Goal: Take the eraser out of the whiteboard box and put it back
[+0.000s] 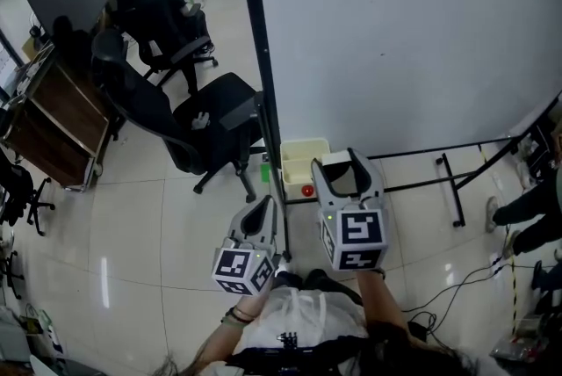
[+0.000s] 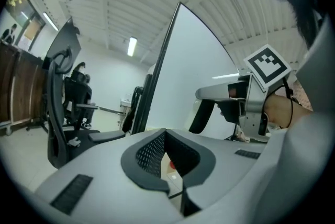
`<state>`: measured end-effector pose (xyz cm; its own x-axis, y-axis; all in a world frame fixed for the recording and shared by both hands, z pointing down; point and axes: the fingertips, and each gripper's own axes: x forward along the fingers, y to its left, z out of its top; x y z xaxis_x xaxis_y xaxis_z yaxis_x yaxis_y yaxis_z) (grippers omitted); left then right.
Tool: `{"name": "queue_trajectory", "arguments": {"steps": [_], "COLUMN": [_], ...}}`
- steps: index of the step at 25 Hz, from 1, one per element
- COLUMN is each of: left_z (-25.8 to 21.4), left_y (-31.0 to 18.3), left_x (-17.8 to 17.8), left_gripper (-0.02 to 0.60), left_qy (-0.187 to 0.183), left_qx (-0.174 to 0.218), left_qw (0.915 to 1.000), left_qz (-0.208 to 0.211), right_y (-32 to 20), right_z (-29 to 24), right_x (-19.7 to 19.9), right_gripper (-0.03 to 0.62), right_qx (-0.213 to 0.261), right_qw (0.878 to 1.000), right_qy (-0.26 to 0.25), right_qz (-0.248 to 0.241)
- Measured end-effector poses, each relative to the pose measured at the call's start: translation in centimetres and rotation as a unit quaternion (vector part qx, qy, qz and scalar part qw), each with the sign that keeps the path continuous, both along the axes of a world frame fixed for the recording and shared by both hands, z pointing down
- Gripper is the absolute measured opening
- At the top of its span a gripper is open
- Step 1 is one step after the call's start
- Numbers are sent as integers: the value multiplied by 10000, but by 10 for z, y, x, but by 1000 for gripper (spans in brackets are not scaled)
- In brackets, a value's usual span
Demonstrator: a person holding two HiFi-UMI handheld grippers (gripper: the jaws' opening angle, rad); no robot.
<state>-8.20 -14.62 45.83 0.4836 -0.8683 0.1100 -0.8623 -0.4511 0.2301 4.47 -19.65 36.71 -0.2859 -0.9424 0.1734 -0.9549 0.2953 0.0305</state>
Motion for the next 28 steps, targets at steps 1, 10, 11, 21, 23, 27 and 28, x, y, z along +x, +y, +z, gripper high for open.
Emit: {"name": "queue_trajectory", "arguments": {"steps": [1, 10, 11, 21, 23, 27, 28], "left_z": [-2, -1, -1, 4, 4, 4, 5], "left_y": [-1, 0, -1, 0, 1, 3, 3], "left_x": [2, 14, 12, 6, 8, 3, 0], "left_gripper": [-14, -14, -14, -14, -14, -14, -14], "left_qy": [-12, 243, 249, 306, 312, 331, 344], "left_qx": [36, 34, 26, -85, -91, -95, -104], "left_qw": [10000, 9993, 9993, 9994, 9993, 9994, 9993], "left_qz": [37, 285, 271, 145, 163, 95, 54], "right_y": [1, 0, 0, -41, -61, -87, -91], "right_z": [-1, 11, 12, -9, 2, 50, 66], "right_x": [0, 3, 3, -9, -15, -25, -26], "right_gripper": [278, 278, 278, 278, 279, 279, 279], "right_qx": [17, -61, -69, 435, 371, -70, -209], "right_qw": [10000, 10000, 10000, 9990, 9992, 9991, 9985], "right_qy": [23, 64, 62, -29, 38, 325, 417], "right_qz": [-11, -4, -7, 91, 156, 267, 285]}}
